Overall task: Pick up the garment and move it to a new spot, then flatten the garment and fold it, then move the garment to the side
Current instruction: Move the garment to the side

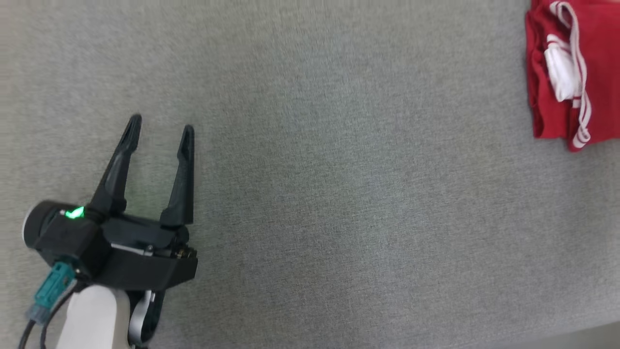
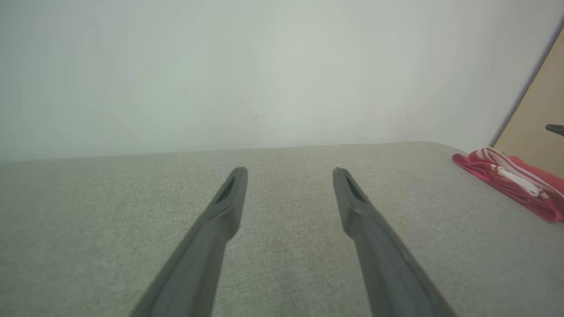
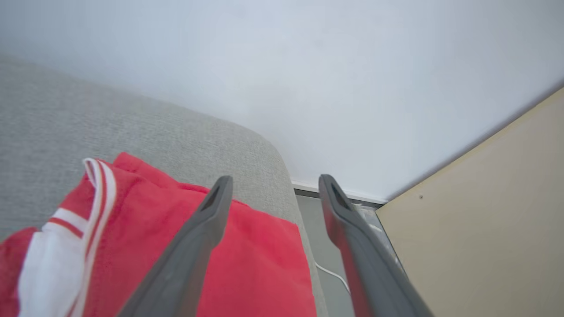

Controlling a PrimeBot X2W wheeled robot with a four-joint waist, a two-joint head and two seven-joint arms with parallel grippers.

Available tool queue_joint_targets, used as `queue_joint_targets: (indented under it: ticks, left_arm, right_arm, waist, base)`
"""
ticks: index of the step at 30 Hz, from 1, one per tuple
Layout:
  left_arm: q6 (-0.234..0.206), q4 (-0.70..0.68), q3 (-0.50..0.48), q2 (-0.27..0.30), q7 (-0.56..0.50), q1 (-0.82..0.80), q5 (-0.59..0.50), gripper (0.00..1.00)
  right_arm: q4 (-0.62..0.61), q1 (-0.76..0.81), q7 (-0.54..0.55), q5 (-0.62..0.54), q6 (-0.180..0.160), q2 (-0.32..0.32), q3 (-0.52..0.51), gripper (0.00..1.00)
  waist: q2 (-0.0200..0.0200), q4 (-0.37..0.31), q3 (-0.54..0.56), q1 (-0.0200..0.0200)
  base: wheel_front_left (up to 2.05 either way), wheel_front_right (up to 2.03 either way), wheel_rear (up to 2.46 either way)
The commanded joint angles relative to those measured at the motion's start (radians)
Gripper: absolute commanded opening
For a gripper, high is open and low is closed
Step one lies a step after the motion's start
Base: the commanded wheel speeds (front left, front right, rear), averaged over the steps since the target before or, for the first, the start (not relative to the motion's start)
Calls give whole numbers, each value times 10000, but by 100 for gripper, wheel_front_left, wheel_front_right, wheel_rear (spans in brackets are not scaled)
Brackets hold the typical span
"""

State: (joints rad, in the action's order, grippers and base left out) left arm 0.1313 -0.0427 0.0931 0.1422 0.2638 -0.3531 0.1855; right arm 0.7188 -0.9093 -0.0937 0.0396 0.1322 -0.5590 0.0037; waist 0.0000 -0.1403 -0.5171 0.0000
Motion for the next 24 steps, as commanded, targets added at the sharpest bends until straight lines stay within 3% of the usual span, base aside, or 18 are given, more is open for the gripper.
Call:
queue_joint_targets:
  ticks: [1, 5, 10, 18, 24]
  left_arm:
    - [-17, 67, -57, -24, 5, 195, 89, 100]
    - [-43, 420, -412, -241, 6, 741, 133, 100]
    - [-62, 897, -888, -465, 5, 1711, 165, 100]
    - [-100, 1712, -1505, -639, 5, 3001, 266, 100]
    - [-90, 2099, -1860, -675, 5, 3308, 354, 100]
  right_arm:
    - [-49, 258, -161, 134, -27, 134, -56, 100]
    - [-476, 1106, -840, 1018, -26, 950, -187, 100]
    - [-1225, 2437, -1030, 1908, -26, 1767, 390, 100]
    - [-2056, 4649, -993, 2916, -26, 2420, 1305, 100]
    - [-2224, 5737, -1295, 3168, -26, 2826, 1695, 100]
  waist:
    - [0, 165, 645, 0]
    - [0, 251, 1632, 0]
    - [0, 292, 3028, 0]
    - [0, 614, 4908, 0]
    - [0, 885, 5534, 0]
  base:
    - [0, 0, 0]
    - [0, 0, 0]
    - [0, 0, 0]
    - [0, 0, 0]
    - [0, 0, 0]
